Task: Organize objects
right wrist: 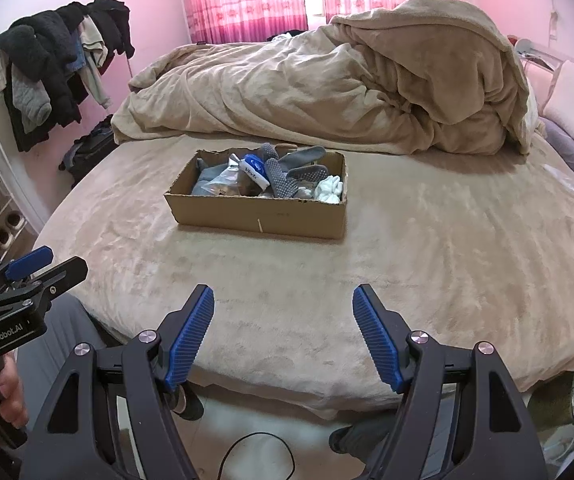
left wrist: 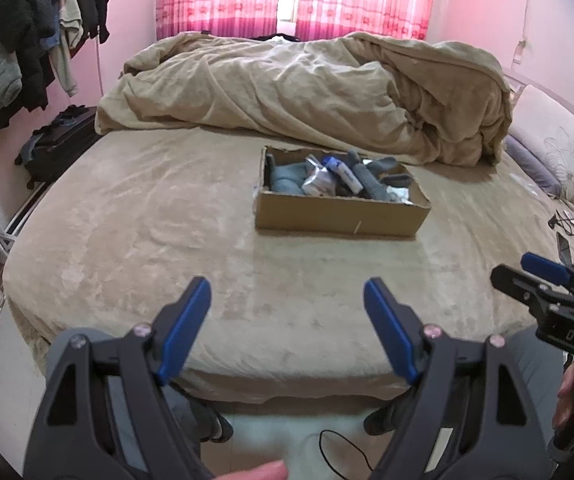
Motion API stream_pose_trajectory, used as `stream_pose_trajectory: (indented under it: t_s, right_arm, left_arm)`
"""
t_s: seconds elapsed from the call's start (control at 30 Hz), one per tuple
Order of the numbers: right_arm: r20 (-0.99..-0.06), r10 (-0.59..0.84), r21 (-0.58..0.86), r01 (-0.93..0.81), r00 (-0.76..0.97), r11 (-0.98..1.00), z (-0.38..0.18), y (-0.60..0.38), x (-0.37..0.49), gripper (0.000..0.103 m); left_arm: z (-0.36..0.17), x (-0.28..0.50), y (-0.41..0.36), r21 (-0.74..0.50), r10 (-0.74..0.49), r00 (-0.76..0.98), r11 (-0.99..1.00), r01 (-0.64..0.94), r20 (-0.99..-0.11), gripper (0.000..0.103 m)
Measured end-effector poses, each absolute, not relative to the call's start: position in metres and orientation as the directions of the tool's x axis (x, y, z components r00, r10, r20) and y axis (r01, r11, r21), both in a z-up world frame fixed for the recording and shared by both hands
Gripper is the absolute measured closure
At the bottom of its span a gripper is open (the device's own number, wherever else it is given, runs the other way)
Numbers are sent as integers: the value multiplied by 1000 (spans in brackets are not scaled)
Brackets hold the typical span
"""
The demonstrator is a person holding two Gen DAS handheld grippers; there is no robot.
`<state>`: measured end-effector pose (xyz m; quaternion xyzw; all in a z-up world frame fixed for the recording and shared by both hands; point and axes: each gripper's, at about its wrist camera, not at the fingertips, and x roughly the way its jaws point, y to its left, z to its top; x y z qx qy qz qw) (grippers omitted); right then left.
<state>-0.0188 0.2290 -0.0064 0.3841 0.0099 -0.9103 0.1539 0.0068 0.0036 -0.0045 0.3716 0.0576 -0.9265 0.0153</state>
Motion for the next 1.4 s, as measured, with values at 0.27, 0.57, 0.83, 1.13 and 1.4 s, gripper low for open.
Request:
stream_pose_trajectory:
  t_s: [0.27,0.57,0.83,1.13,1.4]
  right_arm:
    - [-703,-273,101,288,-657,-952,-7,229,-19,28]
    - [-703,-275,102,289,-656,-952,-7,228,-19,28]
    - [-696,-275,102,288,-663,-952,-8,225,-18,28]
    - [-697,-276,104,288,-662,-952,-8,226,-18,28]
    - [-697,-276,104,288,-662,-952,-8,226,-18,28]
  left_arm:
    - [-6,7,4,-99,18,-720,-993,70,-694,23]
    - [-6,7,5,-102,22,-717,-992,68,-697,23]
    - [-7,7,6,-104,27,-719,-993,64,-695,23]
    - [-7,7,6,-104,26,-719,-993,64,-695,22]
    - [-6,7,6,-106,28,-718,-992,64,-695,22]
